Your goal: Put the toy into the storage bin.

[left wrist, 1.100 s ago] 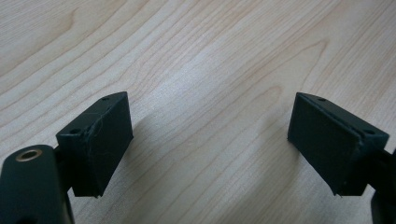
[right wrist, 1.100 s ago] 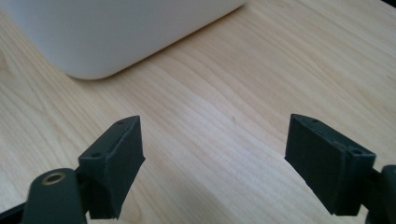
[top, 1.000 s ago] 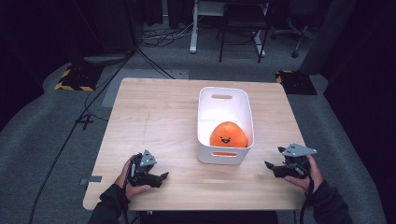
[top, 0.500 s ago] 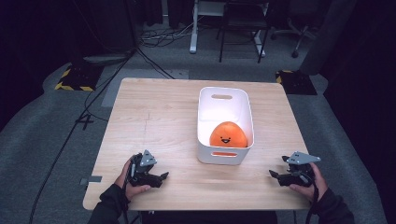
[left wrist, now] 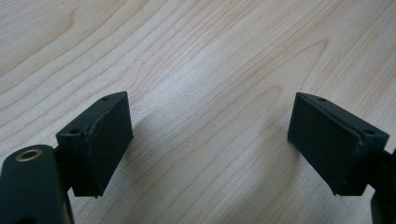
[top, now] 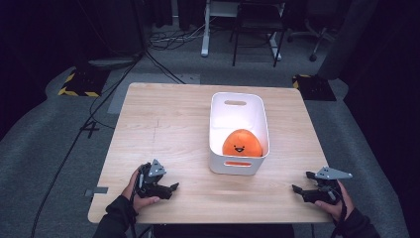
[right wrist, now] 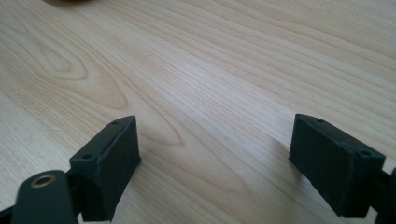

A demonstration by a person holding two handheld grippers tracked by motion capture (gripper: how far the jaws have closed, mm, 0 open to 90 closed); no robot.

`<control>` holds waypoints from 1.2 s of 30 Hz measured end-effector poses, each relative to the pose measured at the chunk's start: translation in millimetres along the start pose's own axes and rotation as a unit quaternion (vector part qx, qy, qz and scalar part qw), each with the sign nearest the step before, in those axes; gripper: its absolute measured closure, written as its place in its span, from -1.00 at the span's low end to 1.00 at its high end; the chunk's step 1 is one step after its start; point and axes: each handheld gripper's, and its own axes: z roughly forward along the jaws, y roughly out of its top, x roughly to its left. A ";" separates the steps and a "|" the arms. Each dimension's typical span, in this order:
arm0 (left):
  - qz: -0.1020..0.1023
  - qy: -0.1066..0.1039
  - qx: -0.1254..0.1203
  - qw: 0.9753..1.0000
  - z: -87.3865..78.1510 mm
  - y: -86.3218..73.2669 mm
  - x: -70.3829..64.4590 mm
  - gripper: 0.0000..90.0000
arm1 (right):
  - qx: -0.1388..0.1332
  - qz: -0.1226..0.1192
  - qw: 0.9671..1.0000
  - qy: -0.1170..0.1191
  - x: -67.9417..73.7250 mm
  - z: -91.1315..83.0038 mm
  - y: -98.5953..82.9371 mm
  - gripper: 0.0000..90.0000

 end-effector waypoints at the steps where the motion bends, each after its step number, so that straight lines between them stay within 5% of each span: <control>1: 0.000 0.000 0.000 1.000 0.0 0.0 0.0 -0.68 | 0.002 0.002 1.000 -0.002 -0.6 -1.6 -1.0 -0.64; 36: -0.005 0.002 0.003 1.000 -0.8 -0.4 -0.4 -0.68 | 0.001 0.003 1.000 -0.001 -2.7 -2.9 -2.5 -0.66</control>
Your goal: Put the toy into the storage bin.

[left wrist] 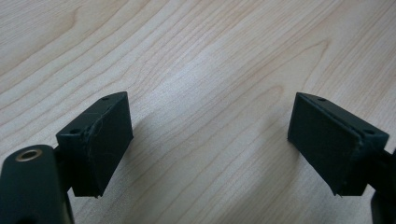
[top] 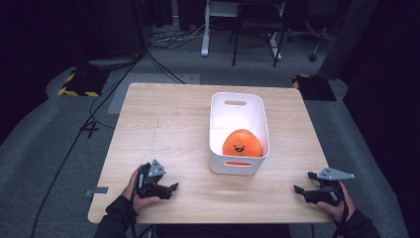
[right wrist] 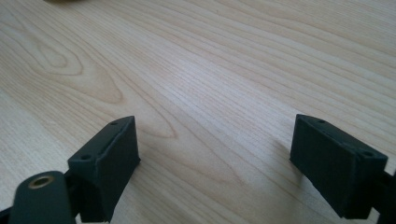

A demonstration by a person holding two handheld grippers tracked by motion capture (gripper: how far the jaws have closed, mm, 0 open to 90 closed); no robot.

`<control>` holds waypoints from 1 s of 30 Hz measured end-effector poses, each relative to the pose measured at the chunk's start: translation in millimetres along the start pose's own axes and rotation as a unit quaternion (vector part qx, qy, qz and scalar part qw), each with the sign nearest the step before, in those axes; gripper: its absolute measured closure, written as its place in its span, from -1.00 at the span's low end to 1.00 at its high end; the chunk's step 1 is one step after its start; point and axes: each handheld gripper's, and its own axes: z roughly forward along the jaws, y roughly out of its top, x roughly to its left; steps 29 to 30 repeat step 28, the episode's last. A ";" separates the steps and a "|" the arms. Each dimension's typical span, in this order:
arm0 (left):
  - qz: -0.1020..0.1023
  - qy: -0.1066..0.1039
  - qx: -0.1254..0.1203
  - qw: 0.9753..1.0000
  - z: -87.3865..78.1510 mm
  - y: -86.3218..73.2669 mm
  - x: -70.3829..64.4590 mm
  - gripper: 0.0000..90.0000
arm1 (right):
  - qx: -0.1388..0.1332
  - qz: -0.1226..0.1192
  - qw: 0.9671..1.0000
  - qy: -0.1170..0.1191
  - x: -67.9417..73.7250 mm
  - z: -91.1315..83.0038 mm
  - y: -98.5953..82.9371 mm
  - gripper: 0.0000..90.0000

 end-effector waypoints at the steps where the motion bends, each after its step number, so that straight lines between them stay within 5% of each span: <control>1: 0.000 0.000 0.000 1.000 0.0 0.0 0.0 -0.68 | 0.000 0.000 1.000 0.000 0.0 0.0 0.0 -0.66; 30: -0.001 0.002 0.001 1.000 0.6 1.0 0.9 -0.68 | -0.001 -0.002 1.000 0.001 -0.4 0.4 0.2 -0.66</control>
